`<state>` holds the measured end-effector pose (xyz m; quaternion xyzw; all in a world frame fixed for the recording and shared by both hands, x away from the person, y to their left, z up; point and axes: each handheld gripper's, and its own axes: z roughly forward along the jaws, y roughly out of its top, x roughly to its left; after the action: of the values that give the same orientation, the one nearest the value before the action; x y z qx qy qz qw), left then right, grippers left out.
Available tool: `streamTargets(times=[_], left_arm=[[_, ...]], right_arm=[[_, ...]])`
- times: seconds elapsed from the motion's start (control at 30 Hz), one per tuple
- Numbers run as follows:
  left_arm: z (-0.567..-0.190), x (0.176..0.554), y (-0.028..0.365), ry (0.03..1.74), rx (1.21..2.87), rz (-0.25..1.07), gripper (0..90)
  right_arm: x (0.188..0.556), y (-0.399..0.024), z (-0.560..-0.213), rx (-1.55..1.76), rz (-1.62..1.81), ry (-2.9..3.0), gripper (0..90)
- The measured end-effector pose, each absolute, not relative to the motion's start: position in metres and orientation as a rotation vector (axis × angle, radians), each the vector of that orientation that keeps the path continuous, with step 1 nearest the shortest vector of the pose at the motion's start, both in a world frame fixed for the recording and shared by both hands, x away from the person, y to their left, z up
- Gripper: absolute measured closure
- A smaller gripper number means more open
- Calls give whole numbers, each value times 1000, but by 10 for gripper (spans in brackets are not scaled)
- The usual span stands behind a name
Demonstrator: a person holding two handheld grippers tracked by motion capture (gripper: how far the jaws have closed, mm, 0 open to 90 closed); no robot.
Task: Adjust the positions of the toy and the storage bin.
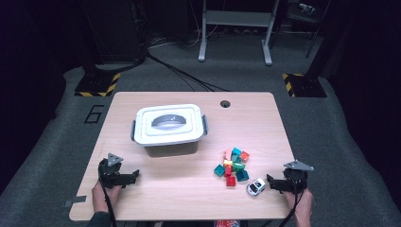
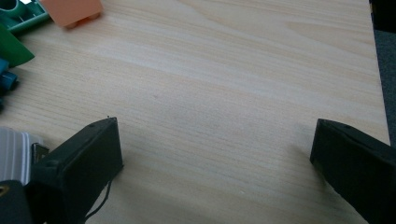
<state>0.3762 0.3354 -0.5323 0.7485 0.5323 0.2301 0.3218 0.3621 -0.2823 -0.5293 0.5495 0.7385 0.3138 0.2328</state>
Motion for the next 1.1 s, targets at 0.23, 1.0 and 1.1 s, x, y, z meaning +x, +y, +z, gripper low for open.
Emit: streamTargets(times=[0.23,1.0,1.1], left_arm=[[-532,376,335,1402,1963,600,2],[-520,371,339,1324,1987,569,3],[-512,372,341,1319,1964,562,5]], right_arm=[[363,-283,-530,1504,862,2031,2],[364,-282,-530,1512,859,2028,0],[363,-282,-530,1513,859,2029,0]])
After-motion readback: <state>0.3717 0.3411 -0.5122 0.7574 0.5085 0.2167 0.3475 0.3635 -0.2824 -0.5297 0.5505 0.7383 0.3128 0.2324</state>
